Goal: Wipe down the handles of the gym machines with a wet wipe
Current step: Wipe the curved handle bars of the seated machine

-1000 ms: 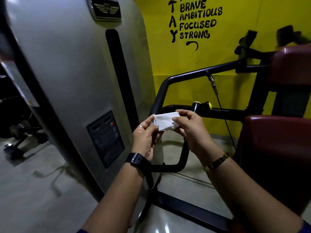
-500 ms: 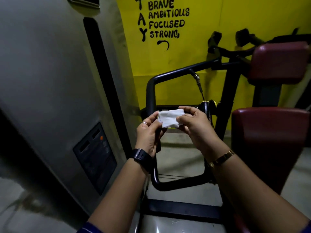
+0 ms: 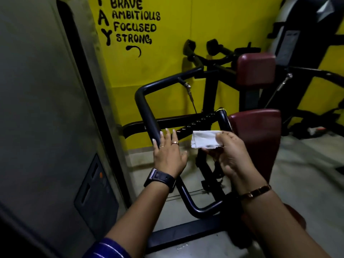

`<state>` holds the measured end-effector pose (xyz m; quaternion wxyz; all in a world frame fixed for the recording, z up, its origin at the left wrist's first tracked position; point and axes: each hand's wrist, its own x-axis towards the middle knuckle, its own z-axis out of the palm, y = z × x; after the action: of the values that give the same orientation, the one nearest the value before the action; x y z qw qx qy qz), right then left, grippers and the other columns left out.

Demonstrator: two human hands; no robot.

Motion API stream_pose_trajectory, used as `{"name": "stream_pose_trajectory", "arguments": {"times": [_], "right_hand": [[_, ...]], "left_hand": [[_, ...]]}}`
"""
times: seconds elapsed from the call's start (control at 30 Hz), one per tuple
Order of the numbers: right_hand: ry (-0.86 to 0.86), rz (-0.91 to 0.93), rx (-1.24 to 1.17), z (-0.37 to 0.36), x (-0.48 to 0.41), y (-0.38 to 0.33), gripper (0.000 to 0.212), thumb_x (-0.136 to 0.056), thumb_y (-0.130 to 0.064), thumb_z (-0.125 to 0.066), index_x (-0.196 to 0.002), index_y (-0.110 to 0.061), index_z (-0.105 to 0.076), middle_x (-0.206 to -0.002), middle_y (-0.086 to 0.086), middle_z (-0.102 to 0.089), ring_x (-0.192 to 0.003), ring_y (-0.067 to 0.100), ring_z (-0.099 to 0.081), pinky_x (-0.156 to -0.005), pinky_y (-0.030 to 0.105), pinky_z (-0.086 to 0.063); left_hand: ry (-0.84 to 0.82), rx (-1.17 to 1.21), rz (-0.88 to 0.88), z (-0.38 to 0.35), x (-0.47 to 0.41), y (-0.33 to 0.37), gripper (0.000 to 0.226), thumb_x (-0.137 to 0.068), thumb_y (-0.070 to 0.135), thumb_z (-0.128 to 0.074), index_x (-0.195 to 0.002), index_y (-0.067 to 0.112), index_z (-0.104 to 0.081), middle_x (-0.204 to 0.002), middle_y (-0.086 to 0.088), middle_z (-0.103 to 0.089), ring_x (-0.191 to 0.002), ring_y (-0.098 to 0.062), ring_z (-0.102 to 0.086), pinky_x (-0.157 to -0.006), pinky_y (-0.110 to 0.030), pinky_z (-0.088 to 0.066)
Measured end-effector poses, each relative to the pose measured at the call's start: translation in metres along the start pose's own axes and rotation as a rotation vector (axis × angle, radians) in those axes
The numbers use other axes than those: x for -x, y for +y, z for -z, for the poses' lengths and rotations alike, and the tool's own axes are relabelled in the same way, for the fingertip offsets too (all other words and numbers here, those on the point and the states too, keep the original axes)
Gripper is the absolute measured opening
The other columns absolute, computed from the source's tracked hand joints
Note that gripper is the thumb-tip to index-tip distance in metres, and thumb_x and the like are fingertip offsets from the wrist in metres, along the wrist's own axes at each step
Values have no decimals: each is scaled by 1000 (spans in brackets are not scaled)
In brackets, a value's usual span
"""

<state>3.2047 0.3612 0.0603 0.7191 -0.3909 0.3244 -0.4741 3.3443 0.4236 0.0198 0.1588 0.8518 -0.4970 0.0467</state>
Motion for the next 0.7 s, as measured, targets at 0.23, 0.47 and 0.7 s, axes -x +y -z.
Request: {"name": "stream_pose_trajectory", "arguments": {"times": [0.23,0.47,0.7], "right_hand": [[54,-69,1,-3,18,6,16,-97,2,-36,-91,0,-51,-95,19,-54,-79,28,-60,-62,36,-59],[39,-97,-21,-17,20,32,10,-90,10,-53,-99,5,-53,-87,21,-59,-69,24,-65,-62,28,-58],[35,40,172,-30,11,40,20,-93,3,-50,-112,5,-48,-101,26,-58,-80,30,-65,-65,35,-57]], "left_hand": [[-126,15,83,-7,-23,-9,96,-94,56,-44,-153,6,14,-161,-12,19,-148,-28,18,-119,-48,4],[-137,20,54,-10,-31,-11,104,-91,63,-44,-152,4,16,-160,-14,20,-146,-32,25,-118,-49,9],[-77,166,130,-13,-34,-14,95,-93,45,-48,-152,2,12,-160,-16,20,-147,-28,21,-120,-44,4]]}}
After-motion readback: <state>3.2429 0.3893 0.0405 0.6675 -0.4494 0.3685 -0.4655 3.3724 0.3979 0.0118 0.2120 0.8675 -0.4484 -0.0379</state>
